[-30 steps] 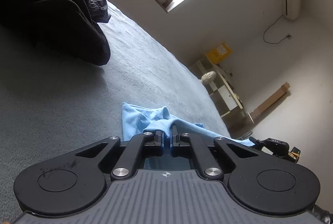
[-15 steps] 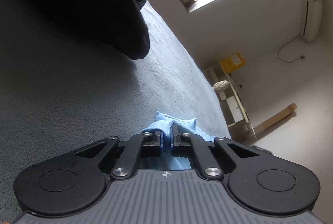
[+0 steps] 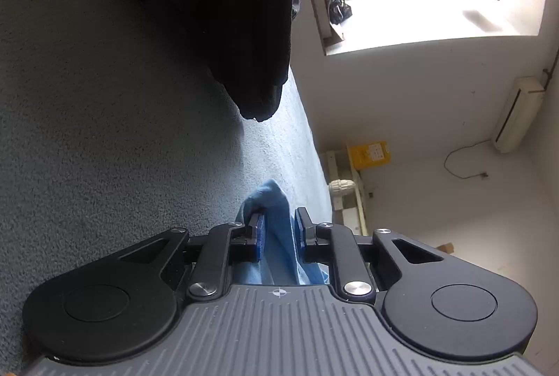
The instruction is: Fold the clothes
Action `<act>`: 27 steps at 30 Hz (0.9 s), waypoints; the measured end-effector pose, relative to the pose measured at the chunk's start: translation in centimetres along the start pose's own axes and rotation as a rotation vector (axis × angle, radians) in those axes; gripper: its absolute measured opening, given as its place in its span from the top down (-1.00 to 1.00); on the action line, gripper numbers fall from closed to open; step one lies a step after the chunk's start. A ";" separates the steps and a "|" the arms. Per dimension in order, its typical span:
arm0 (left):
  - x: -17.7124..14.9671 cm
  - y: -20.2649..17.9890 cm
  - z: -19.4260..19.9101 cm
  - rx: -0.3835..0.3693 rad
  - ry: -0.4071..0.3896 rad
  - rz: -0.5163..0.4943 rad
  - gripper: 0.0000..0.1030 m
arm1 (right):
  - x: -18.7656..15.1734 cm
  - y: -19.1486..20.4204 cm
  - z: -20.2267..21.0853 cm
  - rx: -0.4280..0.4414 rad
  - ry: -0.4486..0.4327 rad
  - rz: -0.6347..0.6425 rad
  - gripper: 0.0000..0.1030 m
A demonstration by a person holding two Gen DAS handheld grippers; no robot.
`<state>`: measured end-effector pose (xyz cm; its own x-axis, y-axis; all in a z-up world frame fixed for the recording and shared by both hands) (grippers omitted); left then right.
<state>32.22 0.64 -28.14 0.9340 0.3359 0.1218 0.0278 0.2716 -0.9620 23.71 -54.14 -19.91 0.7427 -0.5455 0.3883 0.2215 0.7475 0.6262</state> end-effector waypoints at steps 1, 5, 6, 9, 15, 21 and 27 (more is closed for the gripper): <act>0.0 0.1 0.1 -0.003 -0.003 0.005 0.68 | -1.2 2.5 -1.0 -0.057 0.071 0.136 0.18; -0.3 0.1 0.5 -0.003 -0.020 0.020 0.68 | -6.1 10.2 -7.3 -0.246 0.338 0.609 0.44; -0.3 0.0 0.6 0.002 -0.024 0.021 0.68 | -6.3 10.9 -8.9 -0.275 0.366 0.632 0.44; -0.4 -0.1 1.0 0.017 -0.039 0.020 0.66 | -4.7 12.5 -12.3 -0.322 0.343 0.621 0.44; -0.3 -0.5 2.2 0.052 -0.045 -0.014 0.57 | 2.3 11.4 -11.8 -0.308 0.090 0.301 0.44; 0.0 -0.9 1.9 0.069 -0.034 -0.046 0.56 | 4.0 4.3 -4.9 -0.131 0.038 -0.051 0.41; -0.8 -2.1 1.9 0.109 0.009 -0.091 0.50 | 4.6 -1.2 -3.0 -0.110 0.156 -0.194 0.41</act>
Point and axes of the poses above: each gripper's, at about its wrist camera, not at the fingertips, and z roughly against the way its jaws point, y to its left, x to its top, the point moved 2 cm from there along -z, roughly the way its jaws point, and after that the axes turned 15 degrees about y, right-handed, at the moved point
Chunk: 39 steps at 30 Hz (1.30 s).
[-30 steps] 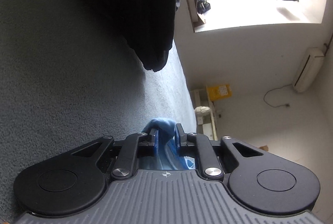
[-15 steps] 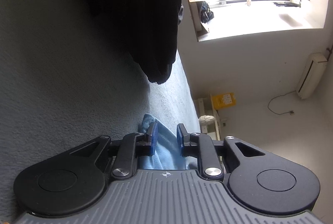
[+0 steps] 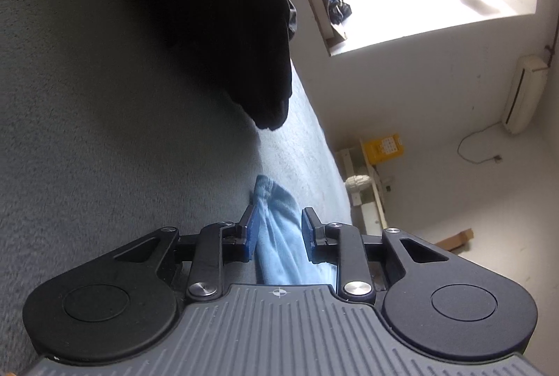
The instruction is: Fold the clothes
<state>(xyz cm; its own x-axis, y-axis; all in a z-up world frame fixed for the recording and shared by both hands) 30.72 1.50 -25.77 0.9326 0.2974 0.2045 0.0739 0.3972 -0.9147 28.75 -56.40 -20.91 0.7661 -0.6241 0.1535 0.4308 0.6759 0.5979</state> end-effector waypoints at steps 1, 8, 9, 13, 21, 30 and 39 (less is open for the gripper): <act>-0.2 -0.2 0.0 0.009 0.010 -0.007 0.50 | 0.3 -0.4 -0.6 0.012 0.035 -0.015 0.41; -2.9 -0.9 1.8 0.079 0.093 -0.054 0.47 | 1.6 -1.0 -1.7 -0.048 -0.199 -0.064 0.35; -3.4 -1.0 2.1 0.082 0.107 -0.059 0.46 | 1.3 -1.6 -0.9 -0.020 -0.228 -0.089 0.29; -5.6 -1.2 2.7 0.075 0.167 -0.076 0.39 | -0.6 -5.5 3.3 0.127 -0.172 -0.190 0.09; -9.9 -2.4 3.5 0.069 0.297 -0.099 0.34 | -13.0 -14.5 13.4 0.259 -0.136 -0.340 -0.40; -15.5 -2.3 5.3 0.052 0.384 -0.056 0.24 | -20.2 -20.1 9.2 0.327 -0.092 -0.508 -0.40; -17.3 -2.6 2.2 0.057 0.349 -0.073 0.24 | -16.7 -18.1 5.7 0.409 -0.103 -0.489 -0.45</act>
Point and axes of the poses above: each gripper's, at about its wrist camera, not at the fingertips, and z roughly against the way its jaws point, y to its left, x to its top, the point moved 2 cm from there along -z, roughly the way its jaws point, and after that the axes turned 15 degrees about y, right-handed, at the moved point
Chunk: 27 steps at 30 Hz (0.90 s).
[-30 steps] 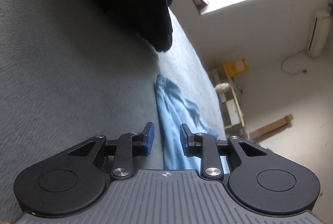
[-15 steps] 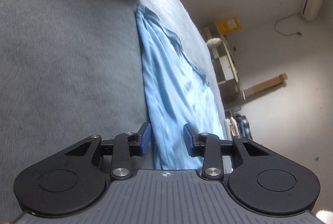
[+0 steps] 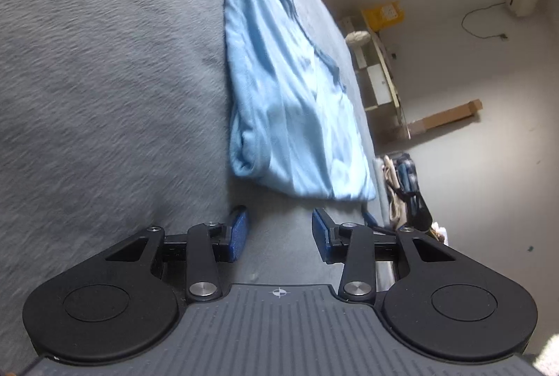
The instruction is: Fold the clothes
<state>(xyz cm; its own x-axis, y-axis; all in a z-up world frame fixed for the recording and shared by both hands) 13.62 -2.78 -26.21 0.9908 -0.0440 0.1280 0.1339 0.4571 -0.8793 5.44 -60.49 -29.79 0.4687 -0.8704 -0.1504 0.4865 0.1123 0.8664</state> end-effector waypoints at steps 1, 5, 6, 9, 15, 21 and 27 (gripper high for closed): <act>0.3 0.1 -0.3 -0.011 -0.016 0.015 0.24 | 0.2 0.3 -0.4 -0.003 -0.001 0.007 -0.45; 0.9 0.7 -1.0 -0.039 -0.063 0.057 0.33 | 0.6 1.5 -2.2 -0.032 -0.024 0.061 -0.29; 1.0 0.7 -1.2 -0.031 -0.072 0.055 0.38 | 0.6 1.8 -2.5 -0.044 -0.034 0.075 -0.24; 1.3 1.0 -1.5 -0.017 -0.109 0.075 0.71 | 0.8 2.3 -3.0 -0.087 -0.066 0.097 0.28; 1.2 2.1 0.4 -0.057 -0.238 0.190 0.98 | -0.2 3.0 -1.9 -0.108 -0.166 0.126 0.87; 0.5 0.7 4.5 -0.092 -0.292 0.161 0.99 | -3.1 4.0 0.4 -0.053 -0.247 0.153 0.90; -2.7 -1.2 9.2 -0.073 -0.252 0.083 0.99 | -7.7 2.6 5.1 -0.022 -0.225 0.136 0.90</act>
Point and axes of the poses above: each gripper's, at about its wrist camera, not at the fingertips, and z roughly against the way its jaws point, y to its left, x to its top, the point moved 2 cm from there along -z, roughly the way its jaws point, and after that the axes turned 15 degrees about y, right-handed, at the moved point
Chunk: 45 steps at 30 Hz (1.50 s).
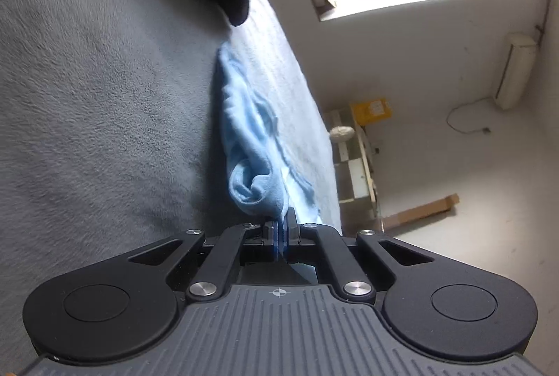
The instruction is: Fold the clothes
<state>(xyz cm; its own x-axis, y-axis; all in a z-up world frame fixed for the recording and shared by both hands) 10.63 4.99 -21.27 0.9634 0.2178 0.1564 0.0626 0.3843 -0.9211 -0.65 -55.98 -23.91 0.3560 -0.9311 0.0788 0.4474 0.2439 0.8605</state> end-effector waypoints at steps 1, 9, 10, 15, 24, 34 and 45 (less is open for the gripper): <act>-0.5 -0.1 1.1 0.007 0.013 -0.008 0.99 | -0.7 -0.3 1.1 -0.010 0.016 -0.004 0.90; -6.9 3.2 8.2 0.145 0.104 0.009 0.99 | -8.5 -5.4 10.8 -0.149 0.209 -0.055 0.90; -7.6 4.2 8.0 0.174 0.129 0.002 0.99 | -9.0 -6.1 11.1 -0.182 0.241 -0.051 0.90; -8.8 7.9 6.4 0.235 0.176 0.067 0.95 | -8.9 -9.7 11.5 -0.277 0.327 -0.117 0.76; -8.0 6.5 7.7 0.272 0.162 -0.011 0.58 | -9.5 -10.5 14.8 -0.218 0.272 -0.148 0.64; -8.7 5.4 7.2 0.355 0.156 -0.159 0.58 | -9.5 -6.5 12.8 -0.382 0.320 0.203 0.60; -8.3 4.3 7.4 0.378 0.138 -0.241 0.96 | -12.0 -3.0 13.6 -0.556 0.324 0.450 0.98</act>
<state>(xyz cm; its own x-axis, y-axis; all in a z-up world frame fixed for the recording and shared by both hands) 0.94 11.51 -23.93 0.9603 -0.0291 0.2775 0.2140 0.7148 -0.6658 -17.47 -49.23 -20.58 0.7839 -0.6061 0.1350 0.5182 0.7583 0.3955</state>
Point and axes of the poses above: each gripper's, at about its wrist camera, not at the fingertips, and z roughly against the way its jaws point, y to its left, x to its top, the point moved 2 cm from there along -z, roughly the way its jaws point, and after that the axes turned 15 degrees about y, right-handed, at the moved point
